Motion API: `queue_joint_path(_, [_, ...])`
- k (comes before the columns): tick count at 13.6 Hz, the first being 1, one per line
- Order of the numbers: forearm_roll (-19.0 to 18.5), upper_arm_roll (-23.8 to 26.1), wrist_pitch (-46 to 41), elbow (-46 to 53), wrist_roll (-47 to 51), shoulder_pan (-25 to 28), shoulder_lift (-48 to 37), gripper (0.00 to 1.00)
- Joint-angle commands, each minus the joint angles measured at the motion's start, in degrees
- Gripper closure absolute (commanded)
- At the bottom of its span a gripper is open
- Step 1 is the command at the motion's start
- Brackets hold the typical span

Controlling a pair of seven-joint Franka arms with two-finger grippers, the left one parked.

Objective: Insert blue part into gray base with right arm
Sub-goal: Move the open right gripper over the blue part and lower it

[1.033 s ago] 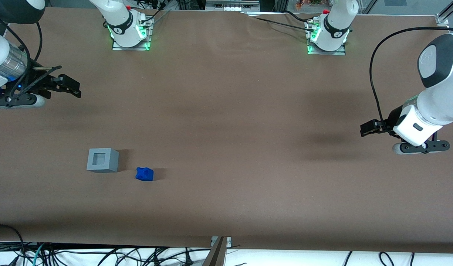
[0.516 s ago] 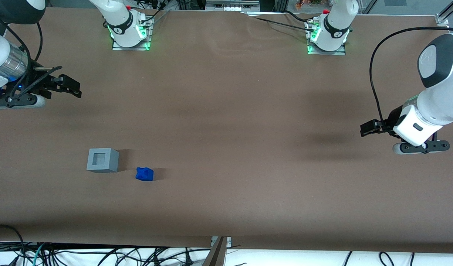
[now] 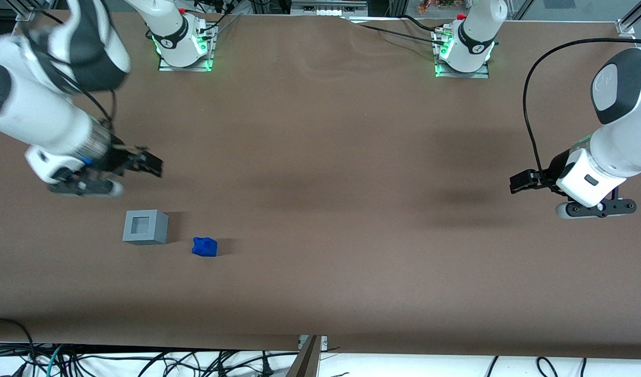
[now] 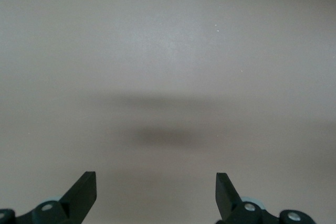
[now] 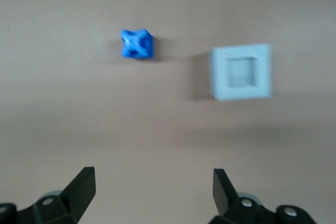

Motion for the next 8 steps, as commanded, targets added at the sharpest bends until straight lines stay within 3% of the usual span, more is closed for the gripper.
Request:
queue_joint_path(1, [-0.60,-0.14,7.55,4.32,2.25,2.24,9.62,0.01])
queue_joint_path(8, [-0.60,-1.19,13.29,17.84,2.08,2.34,25.71,0.02])
